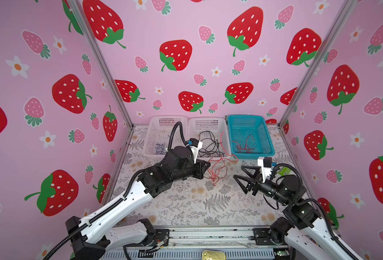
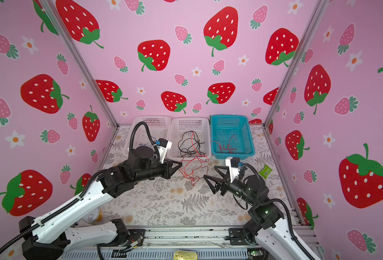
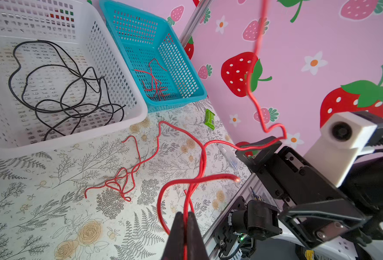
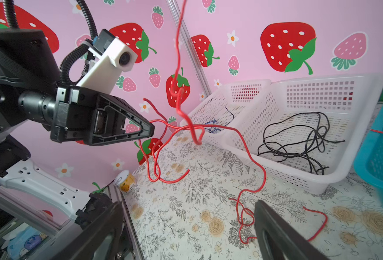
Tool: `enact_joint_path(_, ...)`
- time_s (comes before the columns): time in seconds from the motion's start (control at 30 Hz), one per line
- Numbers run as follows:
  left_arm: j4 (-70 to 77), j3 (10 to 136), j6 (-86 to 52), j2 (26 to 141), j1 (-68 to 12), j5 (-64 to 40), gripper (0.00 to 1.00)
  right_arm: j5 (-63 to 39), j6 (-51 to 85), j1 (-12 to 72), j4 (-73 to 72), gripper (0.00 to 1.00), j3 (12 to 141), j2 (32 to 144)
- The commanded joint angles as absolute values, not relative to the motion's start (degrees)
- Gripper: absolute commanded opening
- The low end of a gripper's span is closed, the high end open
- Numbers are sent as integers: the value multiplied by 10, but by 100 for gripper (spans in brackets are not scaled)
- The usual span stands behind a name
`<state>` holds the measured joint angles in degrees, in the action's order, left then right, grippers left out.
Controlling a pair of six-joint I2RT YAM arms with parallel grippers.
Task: Untangle and sort cables by color
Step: Untie the cable.
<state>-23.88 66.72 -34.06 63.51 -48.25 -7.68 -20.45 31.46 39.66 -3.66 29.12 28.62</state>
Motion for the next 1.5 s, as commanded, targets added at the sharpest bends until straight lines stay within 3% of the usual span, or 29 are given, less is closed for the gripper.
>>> enact_joint_path(0.0,-206,685,-360,629,-485,-96,0,-159,317,401,-88,90,280,299)
enact_joint_path(0.17,-207,684,-376,607,-487,-110,0,-99,286,401,-103,88,269,358)
enact_joint_path(0.7,-205,659,-410,566,-496,-127,0,-100,293,415,-315,87,239,505)
enact_joint_path(1.0,-182,638,-430,554,-500,-132,0,-92,281,420,-370,81,239,586)
enact_joint_path(1.27,-183,634,-432,543,-503,-131,0,-82,272,420,-422,67,236,628)
enact_joint_path(1.43,-186,623,-434,531,-503,-127,0,-74,268,420,-434,51,244,644)
enact_joint_path(1.47,-188,620,-434,529,-503,-127,0,-73,267,420,-433,42,245,643)
